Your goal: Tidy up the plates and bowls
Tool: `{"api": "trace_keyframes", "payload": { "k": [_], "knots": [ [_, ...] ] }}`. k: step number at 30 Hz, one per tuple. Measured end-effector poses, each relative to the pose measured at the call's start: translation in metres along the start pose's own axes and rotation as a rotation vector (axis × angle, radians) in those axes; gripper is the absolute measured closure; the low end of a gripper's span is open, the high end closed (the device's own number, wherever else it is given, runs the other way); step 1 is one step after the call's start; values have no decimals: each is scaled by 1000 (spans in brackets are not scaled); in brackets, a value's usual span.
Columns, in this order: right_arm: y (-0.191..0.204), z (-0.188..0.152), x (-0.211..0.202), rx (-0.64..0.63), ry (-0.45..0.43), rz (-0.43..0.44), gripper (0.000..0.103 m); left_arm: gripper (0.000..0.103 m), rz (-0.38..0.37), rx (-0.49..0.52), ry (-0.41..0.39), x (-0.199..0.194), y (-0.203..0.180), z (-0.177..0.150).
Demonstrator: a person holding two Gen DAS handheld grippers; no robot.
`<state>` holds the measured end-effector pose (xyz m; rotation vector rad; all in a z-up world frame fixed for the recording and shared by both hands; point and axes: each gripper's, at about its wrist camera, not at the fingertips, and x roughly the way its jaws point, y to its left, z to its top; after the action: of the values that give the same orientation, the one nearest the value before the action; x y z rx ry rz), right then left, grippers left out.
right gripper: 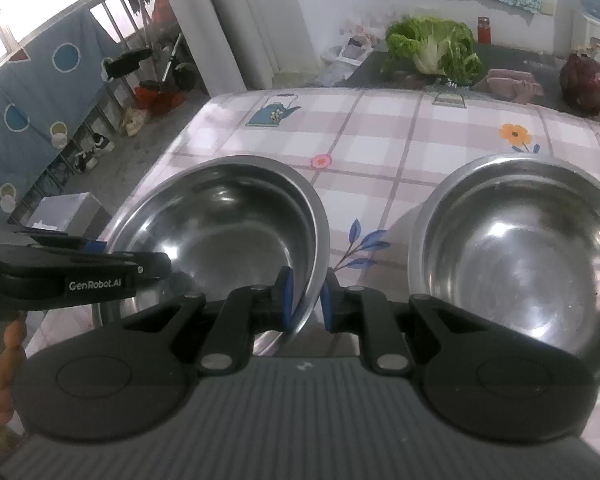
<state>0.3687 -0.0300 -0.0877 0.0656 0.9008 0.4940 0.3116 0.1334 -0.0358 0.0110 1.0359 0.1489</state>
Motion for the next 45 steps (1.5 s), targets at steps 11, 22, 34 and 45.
{"api": "trace_keyframes", "payload": {
  "k": [11, 22, 34, 45],
  "knots": [
    [3, 4, -26, 13, -36, 14, 90, 71, 5, 10, -47, -31, -6, 4],
    [-6, 2, -71, 28, -92, 15, 89, 71, -8, 26, -104, -65, -28, 5],
    [-42, -9, -123, 87, -138, -46, 89, 68, -57, 95, -138, -82, -80, 10],
    [-78, -16, -136, 133, -141, -82, 88, 67, -85, 128, -120, -70, -121, 16]
  ]
}}
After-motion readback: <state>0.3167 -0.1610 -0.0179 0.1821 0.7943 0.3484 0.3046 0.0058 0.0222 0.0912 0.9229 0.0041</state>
